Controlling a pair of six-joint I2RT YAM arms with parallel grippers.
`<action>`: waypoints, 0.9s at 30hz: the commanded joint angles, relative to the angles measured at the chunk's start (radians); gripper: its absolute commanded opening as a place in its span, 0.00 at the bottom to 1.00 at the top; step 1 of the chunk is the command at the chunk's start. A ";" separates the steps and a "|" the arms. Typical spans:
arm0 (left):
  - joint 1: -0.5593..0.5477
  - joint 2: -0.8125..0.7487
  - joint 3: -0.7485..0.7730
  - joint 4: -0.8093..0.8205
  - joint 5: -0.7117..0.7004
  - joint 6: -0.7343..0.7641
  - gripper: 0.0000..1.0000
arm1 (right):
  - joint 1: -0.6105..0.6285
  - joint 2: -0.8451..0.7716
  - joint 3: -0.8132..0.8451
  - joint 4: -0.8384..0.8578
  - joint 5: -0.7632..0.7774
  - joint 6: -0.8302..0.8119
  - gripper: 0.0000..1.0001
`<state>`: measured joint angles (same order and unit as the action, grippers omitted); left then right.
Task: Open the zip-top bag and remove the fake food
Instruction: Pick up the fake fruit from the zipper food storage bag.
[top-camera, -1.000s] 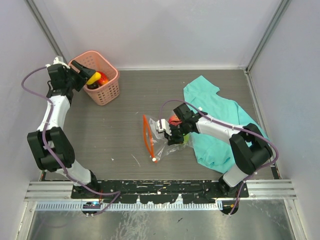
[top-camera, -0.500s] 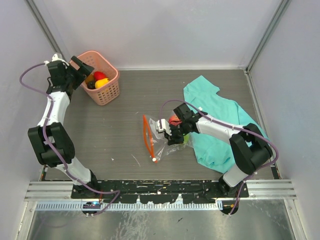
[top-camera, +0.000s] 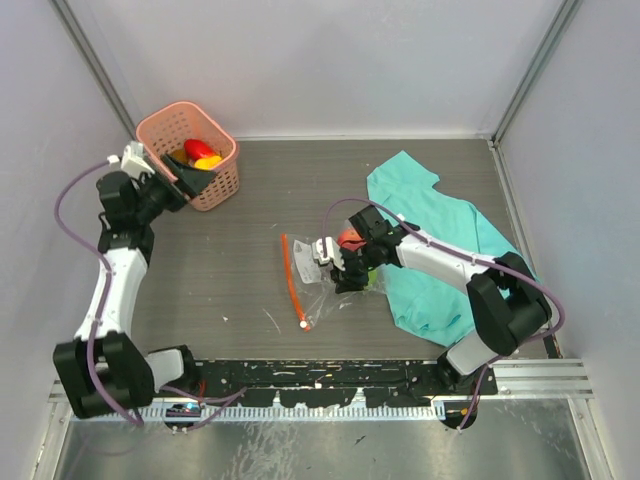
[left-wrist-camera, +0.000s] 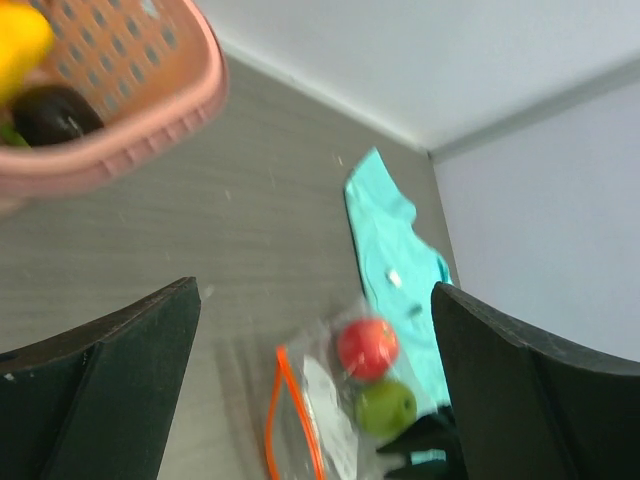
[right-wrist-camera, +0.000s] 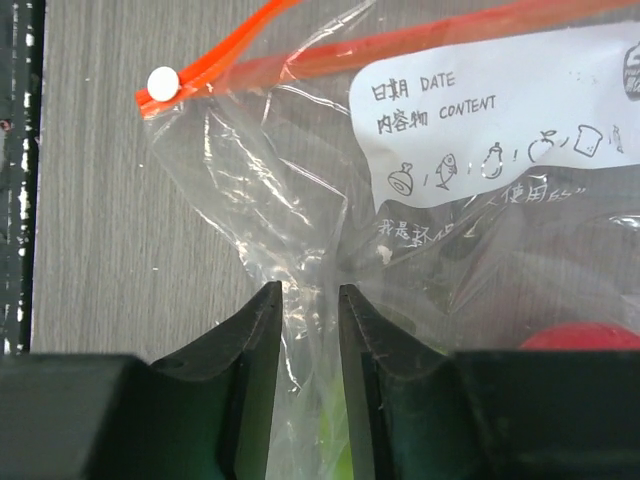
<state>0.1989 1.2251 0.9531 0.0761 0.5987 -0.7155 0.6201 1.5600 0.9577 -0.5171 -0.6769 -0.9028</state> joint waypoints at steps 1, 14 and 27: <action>-0.046 -0.165 -0.154 0.038 0.128 0.015 1.00 | -0.001 -0.064 0.049 -0.060 -0.077 -0.066 0.38; -0.108 -0.521 -0.555 0.087 0.191 -0.122 1.00 | -0.007 -0.112 0.135 -0.321 -0.215 -0.280 0.43; -0.231 -0.581 -0.660 0.104 0.154 -0.163 0.98 | -0.129 -0.095 0.213 -0.526 -0.293 -0.458 0.43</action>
<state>0.0311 0.6670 0.2981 0.1226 0.7738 -0.8757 0.5304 1.4811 1.1172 -0.9600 -0.9066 -1.2793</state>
